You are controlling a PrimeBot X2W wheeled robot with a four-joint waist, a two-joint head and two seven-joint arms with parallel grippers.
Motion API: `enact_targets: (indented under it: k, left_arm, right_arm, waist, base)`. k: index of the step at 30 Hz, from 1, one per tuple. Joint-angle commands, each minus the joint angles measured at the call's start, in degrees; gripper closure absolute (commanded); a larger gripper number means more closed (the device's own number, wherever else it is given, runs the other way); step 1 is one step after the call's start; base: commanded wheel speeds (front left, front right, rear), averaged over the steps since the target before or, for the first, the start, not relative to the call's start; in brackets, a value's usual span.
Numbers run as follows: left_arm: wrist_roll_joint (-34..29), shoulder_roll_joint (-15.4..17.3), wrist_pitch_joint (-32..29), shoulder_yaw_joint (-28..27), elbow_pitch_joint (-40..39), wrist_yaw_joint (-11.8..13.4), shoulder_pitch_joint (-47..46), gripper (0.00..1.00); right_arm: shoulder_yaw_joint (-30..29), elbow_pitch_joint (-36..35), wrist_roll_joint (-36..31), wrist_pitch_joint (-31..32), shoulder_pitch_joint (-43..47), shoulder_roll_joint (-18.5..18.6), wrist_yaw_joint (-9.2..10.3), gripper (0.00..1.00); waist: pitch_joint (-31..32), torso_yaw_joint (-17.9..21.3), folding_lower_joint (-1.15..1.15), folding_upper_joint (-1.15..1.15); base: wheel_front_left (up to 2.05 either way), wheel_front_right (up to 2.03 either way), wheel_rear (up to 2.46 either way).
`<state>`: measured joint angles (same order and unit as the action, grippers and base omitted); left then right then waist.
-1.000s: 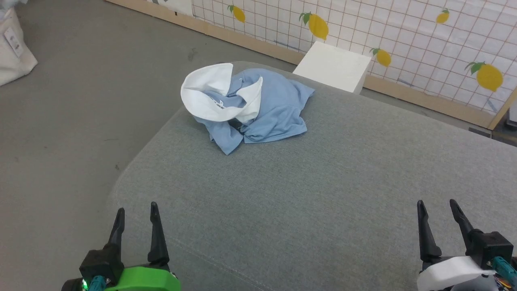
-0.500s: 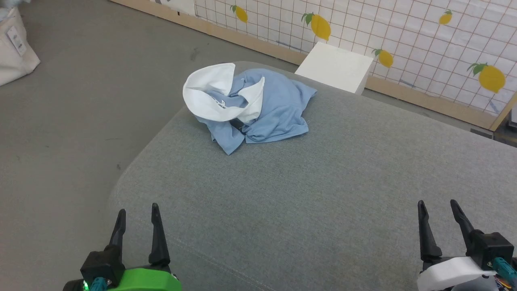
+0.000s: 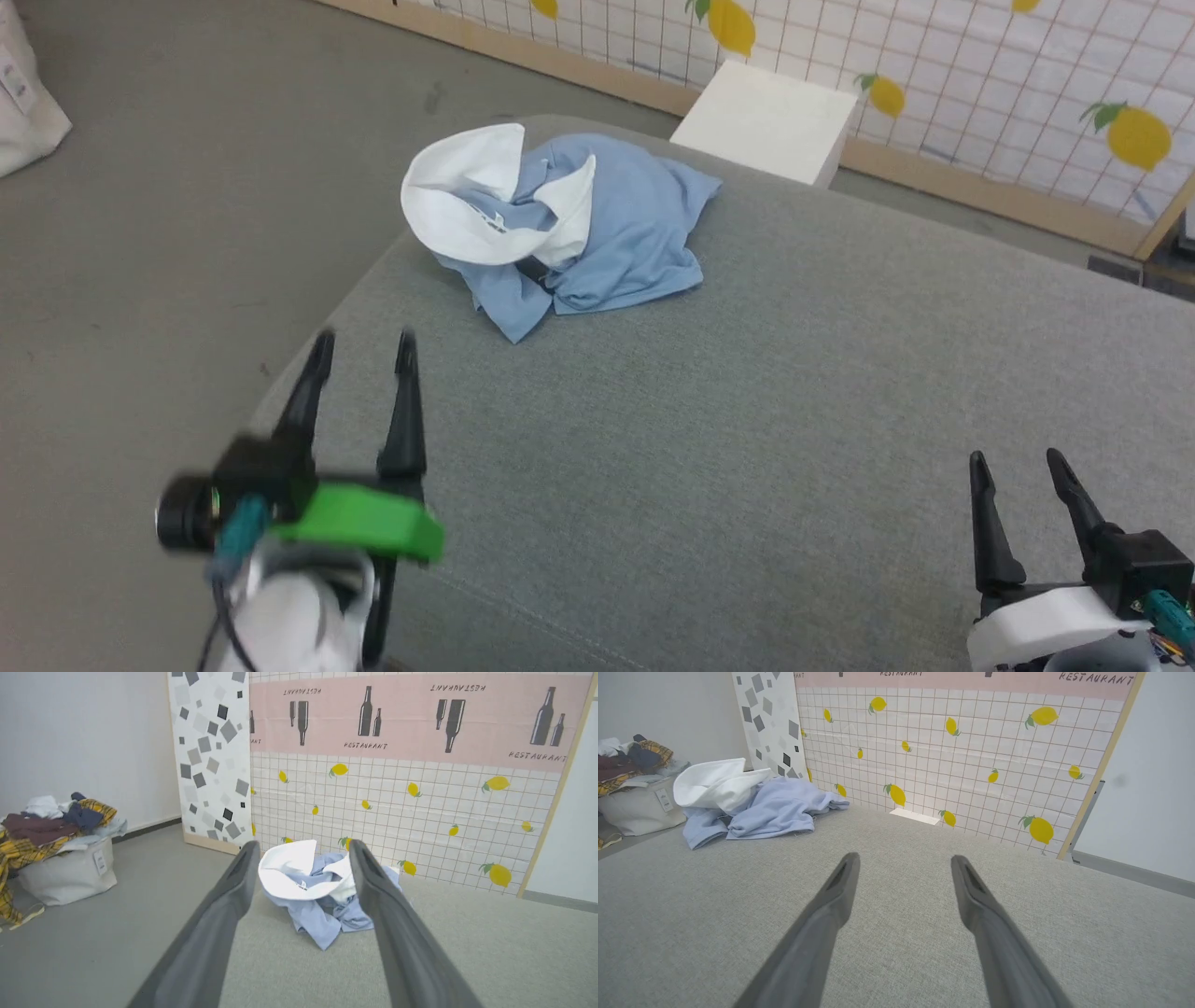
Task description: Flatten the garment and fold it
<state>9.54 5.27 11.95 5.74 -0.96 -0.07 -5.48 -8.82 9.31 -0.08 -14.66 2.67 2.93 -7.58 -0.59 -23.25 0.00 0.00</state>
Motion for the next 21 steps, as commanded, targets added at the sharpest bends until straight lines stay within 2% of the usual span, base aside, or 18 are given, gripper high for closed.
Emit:
enact_targets:
  k: [1, 11, 21]
  left_arm:
    - [-0.5, 1.0, -1.3, 0.4, 0.1, -0.8, -3.2, 0.0]
    - [2.7, 5.8, -15.6, 0.6, 4.6, -5.1, -26.1, 0.0]
    - [9.0, 11.3, -26.8, 2.5, 14.5, -7.1, -42.2, 0.0]
  right_arm:
    - [0.0, -0.6, -0.5, -0.3, 0.5, -0.1, 0.09, 0.0]
    - [0.6, -5.9, -2.5, 0.5, -1.1, -0.1, 0.09, 0.0]
    - [3.5, -13.6, -4.9, 2.8, -1.9, 0.0, 0.09, 0.0]
  waist:
    - [-1.3, 0.7, 0.0, 0.0]
    - [-8.3, 4.7, 0.0, 0.0]
    - [-15.7, 9.6, 0.0, 0.0]
  base:
    - [0.0, 0.0, 0.0]
    - [0.0, 0.0, 0.0]
    - [0.0, 0.0, 0.0]
